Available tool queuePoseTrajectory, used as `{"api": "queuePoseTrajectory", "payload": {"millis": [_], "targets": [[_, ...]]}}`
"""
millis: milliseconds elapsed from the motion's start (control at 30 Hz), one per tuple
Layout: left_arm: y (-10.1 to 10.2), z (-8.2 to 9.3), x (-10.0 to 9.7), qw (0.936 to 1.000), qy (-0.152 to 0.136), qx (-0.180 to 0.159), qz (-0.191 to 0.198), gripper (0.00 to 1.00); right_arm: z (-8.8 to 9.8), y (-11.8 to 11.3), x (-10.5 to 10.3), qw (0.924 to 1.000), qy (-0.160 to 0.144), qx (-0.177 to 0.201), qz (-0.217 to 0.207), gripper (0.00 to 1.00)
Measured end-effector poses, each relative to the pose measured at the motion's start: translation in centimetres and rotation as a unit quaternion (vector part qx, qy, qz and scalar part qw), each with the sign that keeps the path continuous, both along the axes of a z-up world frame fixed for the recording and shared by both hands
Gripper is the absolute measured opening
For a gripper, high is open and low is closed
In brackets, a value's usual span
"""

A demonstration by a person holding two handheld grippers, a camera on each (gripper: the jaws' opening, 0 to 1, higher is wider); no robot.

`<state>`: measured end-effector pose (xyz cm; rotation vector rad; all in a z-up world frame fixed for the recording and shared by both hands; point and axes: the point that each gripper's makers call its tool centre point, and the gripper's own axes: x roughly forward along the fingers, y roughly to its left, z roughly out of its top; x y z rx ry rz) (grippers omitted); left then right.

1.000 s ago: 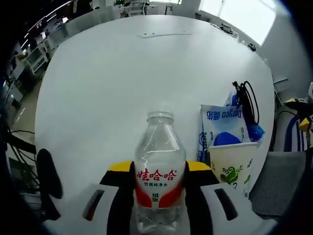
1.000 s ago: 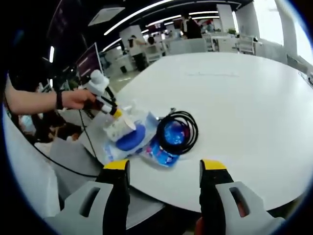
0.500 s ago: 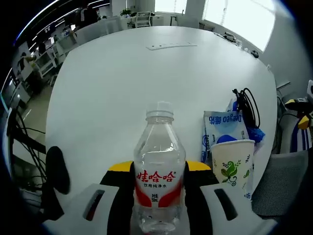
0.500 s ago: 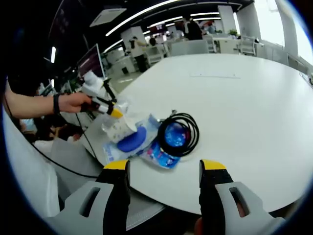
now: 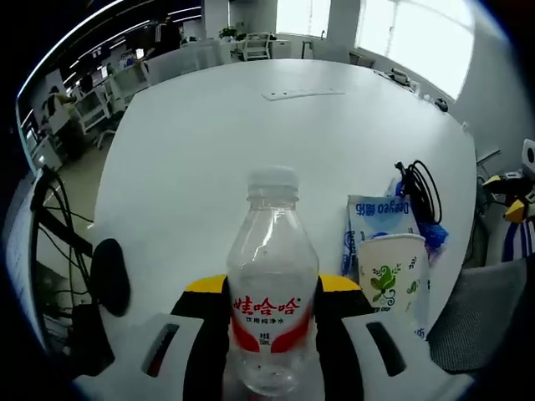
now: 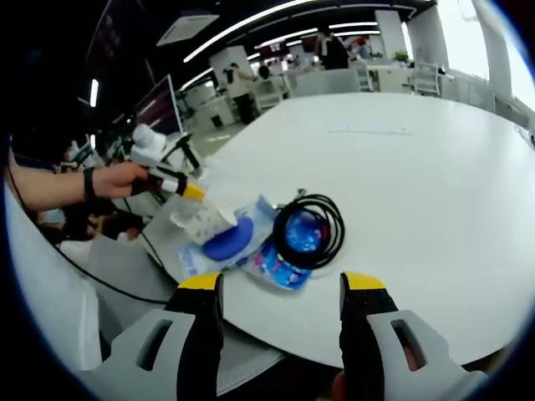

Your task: Arrange the tabletop items into an orderly group along one side of the table until the central work area is clear of visible clutter.

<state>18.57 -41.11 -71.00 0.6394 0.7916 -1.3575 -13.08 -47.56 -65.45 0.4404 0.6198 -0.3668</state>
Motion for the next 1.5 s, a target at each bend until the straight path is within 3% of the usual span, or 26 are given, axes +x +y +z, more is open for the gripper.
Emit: {"api": "queuePoseTrajectory", "payload": {"millis": [533,900,1500], "targets": [[2.6,1.8,0.1,0.9985,-0.016,-0.028,0.045,0.38,-0.2,0.7,0.6,0.9999,-0.002,0.003,0.013,0.54],[5.5,2.8,-0.9,0.9969,-0.051,-0.036,0.048,0.38,-0.2,1.0,0.8,0.9998,-0.004,0.004,0.018,0.54],[9.6,2.2,-1.2,0.993,-0.043,-0.038,0.103,0.38,-0.6,1.4,0.8,0.9997,-0.001,0.008,0.025,0.54]]}}
